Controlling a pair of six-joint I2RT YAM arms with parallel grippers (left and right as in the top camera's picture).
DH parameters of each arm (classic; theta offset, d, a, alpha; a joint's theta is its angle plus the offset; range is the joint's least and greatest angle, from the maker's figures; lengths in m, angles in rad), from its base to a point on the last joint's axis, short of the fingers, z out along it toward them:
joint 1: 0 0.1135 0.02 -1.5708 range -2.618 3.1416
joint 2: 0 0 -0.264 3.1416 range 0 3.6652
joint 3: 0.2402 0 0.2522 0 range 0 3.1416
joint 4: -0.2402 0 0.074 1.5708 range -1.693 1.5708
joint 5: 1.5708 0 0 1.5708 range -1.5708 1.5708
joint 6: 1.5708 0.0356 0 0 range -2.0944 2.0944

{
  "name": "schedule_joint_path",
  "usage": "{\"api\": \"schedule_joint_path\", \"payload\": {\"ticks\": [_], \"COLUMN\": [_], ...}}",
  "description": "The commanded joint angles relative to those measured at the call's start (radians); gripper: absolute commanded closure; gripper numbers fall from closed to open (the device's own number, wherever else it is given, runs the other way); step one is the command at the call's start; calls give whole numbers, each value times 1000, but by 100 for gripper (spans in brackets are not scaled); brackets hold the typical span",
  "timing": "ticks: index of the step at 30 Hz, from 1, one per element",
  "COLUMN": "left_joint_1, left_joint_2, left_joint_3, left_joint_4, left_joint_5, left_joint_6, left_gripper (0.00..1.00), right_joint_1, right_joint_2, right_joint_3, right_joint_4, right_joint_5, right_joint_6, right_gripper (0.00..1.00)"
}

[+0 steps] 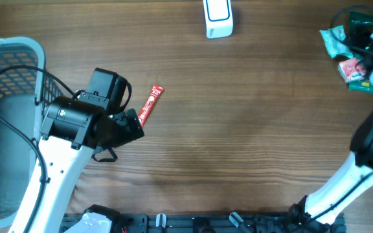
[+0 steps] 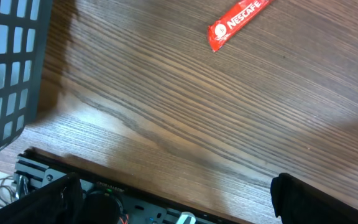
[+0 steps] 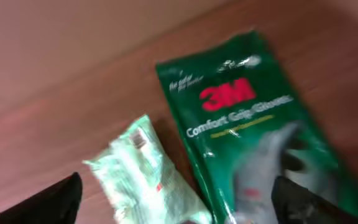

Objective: Scan the item barcode
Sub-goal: 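Carry the wipes pack to the right table edge and release it, then move the right gripper to the red Nescafe stick and grasp it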

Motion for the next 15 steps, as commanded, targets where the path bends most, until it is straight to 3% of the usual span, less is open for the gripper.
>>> {"api": "schedule_joint_path", "payload": {"ticks": [1, 6, 9, 11, 12, 14, 15], "left_joint_1": [3, 3, 3, 3, 3, 3, 3], "left_joint_2": [-7, -7, -7, -7, -7, -7, -7], "left_joint_3": [2, 2, 2, 2, 2, 2, 2], "left_joint_4": [-1, 0, 0, 0, 0, 0, 0], "left_joint_5": [5, 5, 5, 5, 5, 5, 5], "left_joint_6": [16, 16, 16, 16, 16, 16, 16], "left_gripper": [0, 0, 0, 0, 0, 0, 0], "right_joint_1": [26, 108, 172, 245, 283, 399, 459], "right_joint_2": [-228, -376, -376, -376, -376, -376, -376], "right_joint_3": [6, 6, 3, -30, -50, -103, -131], "right_joint_4": [-118, -504, -681, -756, -762, -751, -735], "right_joint_5": [-44, -330, -526, -576, -587, -582, -578], "right_joint_6": [34, 287, 358, 401, 415, 418, 420], "right_gripper": [0, 0, 1, 21, 25, 2, 0]}}
